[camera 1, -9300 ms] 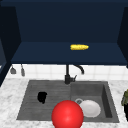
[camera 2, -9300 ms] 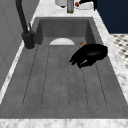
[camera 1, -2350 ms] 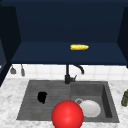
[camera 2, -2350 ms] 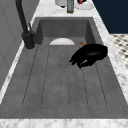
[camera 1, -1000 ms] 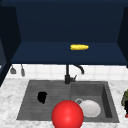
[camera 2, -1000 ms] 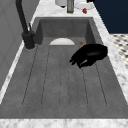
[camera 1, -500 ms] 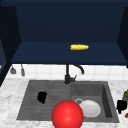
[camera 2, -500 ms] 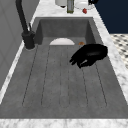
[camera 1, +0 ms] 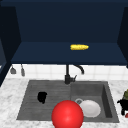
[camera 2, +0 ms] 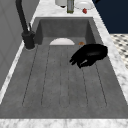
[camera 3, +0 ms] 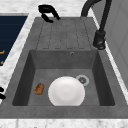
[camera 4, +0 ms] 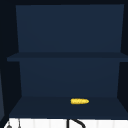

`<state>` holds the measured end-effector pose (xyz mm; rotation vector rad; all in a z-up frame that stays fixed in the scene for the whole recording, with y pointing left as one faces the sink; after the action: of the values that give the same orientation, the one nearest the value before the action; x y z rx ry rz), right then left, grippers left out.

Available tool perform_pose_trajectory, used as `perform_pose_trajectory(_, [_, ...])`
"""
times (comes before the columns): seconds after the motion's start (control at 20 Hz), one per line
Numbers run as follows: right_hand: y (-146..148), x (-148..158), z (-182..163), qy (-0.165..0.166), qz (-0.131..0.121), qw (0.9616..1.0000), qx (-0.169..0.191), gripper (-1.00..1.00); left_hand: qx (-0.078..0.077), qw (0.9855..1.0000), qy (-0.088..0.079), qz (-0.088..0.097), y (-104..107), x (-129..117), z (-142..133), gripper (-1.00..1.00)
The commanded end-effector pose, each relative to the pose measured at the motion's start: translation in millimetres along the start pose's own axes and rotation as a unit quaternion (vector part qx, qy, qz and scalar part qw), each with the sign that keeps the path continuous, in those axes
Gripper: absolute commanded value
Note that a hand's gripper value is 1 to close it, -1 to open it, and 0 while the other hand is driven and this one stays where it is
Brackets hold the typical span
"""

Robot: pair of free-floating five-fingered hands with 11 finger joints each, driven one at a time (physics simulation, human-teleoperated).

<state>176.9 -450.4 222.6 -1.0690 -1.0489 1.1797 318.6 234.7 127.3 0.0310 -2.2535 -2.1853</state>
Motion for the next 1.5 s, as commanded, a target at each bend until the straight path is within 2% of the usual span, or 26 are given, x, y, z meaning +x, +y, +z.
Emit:
perform_pose_trajectory(0.0, [6.6,-31.0,10.5,0.005,0.007,0.9997,-0.022,-1.00,0.000,1.0000,0.000,0.000,0.0,0.0,0.0,0.00])
perform_pose_trajectory(0.15, [17.9,-53.0,14.8,0.003,0.002,0.9992,-0.040,-1.00,0.000,1.0000,0.000,0.000,0.0,0.0,0.0,0.00])
perform_pose_trajectory(0.25, [32.5,-69.1,6.9,0.003,-0.003,0.9993,-0.037,-1.00,0.000,1.0000,0.000,0.000,0.0,0.0,0.0,0.00])
perform_pose_trajectory(0.45, [55.0,-70.8,-23.5,0.010,0.016,0.9992,-0.035,-1.00,0.000,1.0000,0.000,0.000,0.0,0.0,0.0,0.00])
perform_pose_trajectory(0.75, [86.6,-93.9,-71.4,0.020,0.015,0.9997,-0.008,-1.00,0.000,1.0000,0.000,0.000,0.0,0.0,0.0,0.00])
perform_pose_trajectory(1.05, [111.7,-108.8,-113.6,0.021,0.017,0.9990,0.036,-1.00,0.000,1.0000,0.000,0.000,0.0,0.0,0.0,0.00])
perform_pose_trajectory(1.15, [113.8,-121.2,-118.7,0.019,-0.001,0.9982,0.058,-1.00,0.000,1.0000,0.000,0.000,0.0,0.0,0.0,0.00])
perform_pose_trajectory(1.35, [121.0,-122.7,-97.8,0.017,-0.036,0.9975,0.058,-1.00,0.000,1.0000,0.000,0.000,0.0,0.0,0.0,0.00])
perform_pose_trajectory(1.45, [120.7,-120.0,-88.7,0.031,-0.049,0.9968,0.055,-1.00,0.000,1.0000,0.000,0.000,0.0,0.0,0.0,0.00])
